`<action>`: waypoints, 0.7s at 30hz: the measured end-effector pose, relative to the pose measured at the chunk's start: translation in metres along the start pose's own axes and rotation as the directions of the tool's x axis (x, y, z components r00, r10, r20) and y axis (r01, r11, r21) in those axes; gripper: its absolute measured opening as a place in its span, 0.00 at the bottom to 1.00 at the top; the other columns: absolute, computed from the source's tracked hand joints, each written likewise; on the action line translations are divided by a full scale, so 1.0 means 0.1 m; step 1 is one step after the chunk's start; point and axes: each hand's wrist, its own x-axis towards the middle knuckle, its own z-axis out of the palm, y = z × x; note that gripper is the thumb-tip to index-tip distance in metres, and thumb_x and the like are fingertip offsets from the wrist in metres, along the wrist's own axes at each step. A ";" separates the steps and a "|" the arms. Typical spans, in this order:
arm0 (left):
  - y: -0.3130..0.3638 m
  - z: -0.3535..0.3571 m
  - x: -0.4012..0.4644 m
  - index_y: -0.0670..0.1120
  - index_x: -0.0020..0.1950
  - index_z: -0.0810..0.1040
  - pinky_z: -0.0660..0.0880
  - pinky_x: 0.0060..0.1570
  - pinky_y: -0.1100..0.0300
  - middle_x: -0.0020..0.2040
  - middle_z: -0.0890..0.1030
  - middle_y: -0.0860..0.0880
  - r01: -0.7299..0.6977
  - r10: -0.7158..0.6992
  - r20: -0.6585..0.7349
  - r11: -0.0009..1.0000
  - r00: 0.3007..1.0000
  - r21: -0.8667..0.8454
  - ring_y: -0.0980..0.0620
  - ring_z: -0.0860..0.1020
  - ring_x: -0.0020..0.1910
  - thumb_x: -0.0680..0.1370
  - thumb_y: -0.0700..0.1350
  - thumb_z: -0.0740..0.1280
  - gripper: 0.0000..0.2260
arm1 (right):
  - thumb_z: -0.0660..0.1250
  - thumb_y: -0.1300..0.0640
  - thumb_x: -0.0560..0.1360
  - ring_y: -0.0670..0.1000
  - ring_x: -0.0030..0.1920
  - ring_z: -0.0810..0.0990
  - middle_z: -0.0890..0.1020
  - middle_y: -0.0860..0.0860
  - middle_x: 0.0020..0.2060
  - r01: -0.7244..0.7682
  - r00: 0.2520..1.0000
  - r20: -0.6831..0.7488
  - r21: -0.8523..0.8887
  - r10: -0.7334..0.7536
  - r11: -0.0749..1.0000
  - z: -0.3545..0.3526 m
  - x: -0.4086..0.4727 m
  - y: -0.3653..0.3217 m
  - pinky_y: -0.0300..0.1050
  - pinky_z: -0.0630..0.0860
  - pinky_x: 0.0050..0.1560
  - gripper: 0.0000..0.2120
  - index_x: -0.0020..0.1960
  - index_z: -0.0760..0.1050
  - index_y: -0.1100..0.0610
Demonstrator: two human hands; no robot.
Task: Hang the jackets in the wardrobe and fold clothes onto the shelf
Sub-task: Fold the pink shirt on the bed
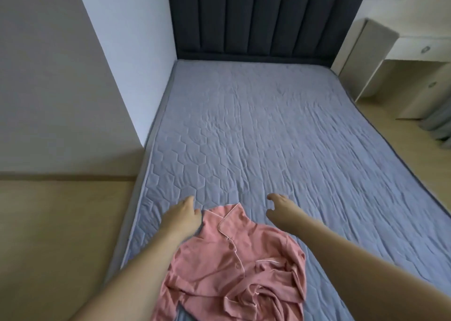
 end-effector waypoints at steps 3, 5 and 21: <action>-0.19 1.23 0.51 0.42 0.71 0.66 0.68 0.65 0.49 0.70 0.72 0.39 0.073 -0.073 0.001 0.997 0.997 -0.021 0.39 0.71 0.68 0.81 0.51 0.56 0.21 | 0.59 0.54 0.78 0.57 0.68 0.70 0.68 0.55 0.71 0.045 0.999 0.002 -0.059 -0.045 0.997 0.94 0.82 0.51 0.50 0.68 0.65 0.25 0.74 0.61 0.56; -0.34 1.94 0.85 0.42 0.73 0.64 0.64 0.68 0.48 0.72 0.70 0.40 0.138 -0.138 -0.030 0.990 0.990 0.001 0.40 0.69 0.70 0.81 0.53 0.55 0.23 | 0.59 0.49 0.79 0.58 0.68 0.70 0.68 0.55 0.71 0.062 0.998 -0.017 -0.089 -0.064 0.994 1.52 1.33 0.83 0.52 0.68 0.66 0.26 0.74 0.61 0.55; 0.10 2.62 1.78 0.47 0.51 0.74 0.69 0.44 0.46 0.47 0.77 0.41 -0.073 0.192 -0.881 0.981 0.433 0.178 0.39 0.75 0.46 0.78 0.54 0.57 0.12 | 0.58 0.52 0.78 0.62 0.40 0.80 0.81 0.57 0.39 0.300 0.510 -0.803 -0.172 -0.310 0.938 1.85 2.42 1.62 0.48 0.61 0.33 0.05 0.50 0.65 0.53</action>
